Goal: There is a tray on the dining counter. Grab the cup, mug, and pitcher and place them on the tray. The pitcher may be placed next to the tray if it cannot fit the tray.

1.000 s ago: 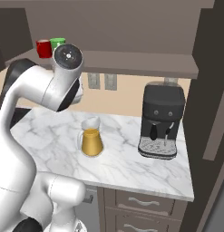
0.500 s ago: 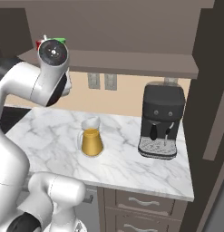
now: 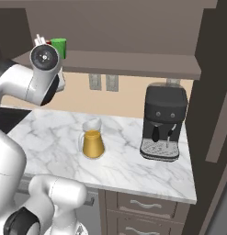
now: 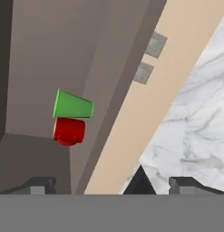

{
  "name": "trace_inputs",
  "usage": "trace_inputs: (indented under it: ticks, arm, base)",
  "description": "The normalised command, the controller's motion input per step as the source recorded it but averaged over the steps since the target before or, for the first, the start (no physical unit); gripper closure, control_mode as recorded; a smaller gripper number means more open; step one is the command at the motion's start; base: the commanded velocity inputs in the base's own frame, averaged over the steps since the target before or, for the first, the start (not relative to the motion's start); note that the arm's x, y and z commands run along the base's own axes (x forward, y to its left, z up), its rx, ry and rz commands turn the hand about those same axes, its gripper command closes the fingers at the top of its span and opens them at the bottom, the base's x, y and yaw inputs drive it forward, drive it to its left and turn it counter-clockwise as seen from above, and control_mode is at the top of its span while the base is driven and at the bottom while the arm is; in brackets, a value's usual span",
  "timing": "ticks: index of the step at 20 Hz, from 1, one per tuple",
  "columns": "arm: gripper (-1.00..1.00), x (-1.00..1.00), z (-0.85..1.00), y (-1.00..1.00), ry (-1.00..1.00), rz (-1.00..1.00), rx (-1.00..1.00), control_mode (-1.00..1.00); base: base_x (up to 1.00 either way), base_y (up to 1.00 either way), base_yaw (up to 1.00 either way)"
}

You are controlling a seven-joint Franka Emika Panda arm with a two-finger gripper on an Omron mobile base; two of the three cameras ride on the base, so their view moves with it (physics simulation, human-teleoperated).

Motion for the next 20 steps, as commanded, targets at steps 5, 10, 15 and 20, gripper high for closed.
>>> trace_inputs:
  ticks: [5,10,15,20]
  arm:
    - [-1.00,0.54,0.12,0.26,0.00,0.00,0.00,-1.00]
    - [-1.00,0.44,0.14,0.27,0.00,0.01,0.00,-1.00]
    - [-1.00,0.37,0.14,0.06,0.00,0.00,0.01,-1.00]
    - [-1.00,0.42,0.16,0.00,0.00,0.00,0.02,-1.00]
  base:
    - [0.00,0.00,0.00]
    - [0.00,0.00,0.00]
    - [0.00,0.00,0.00]
    - [0.00,0.00,0.00]
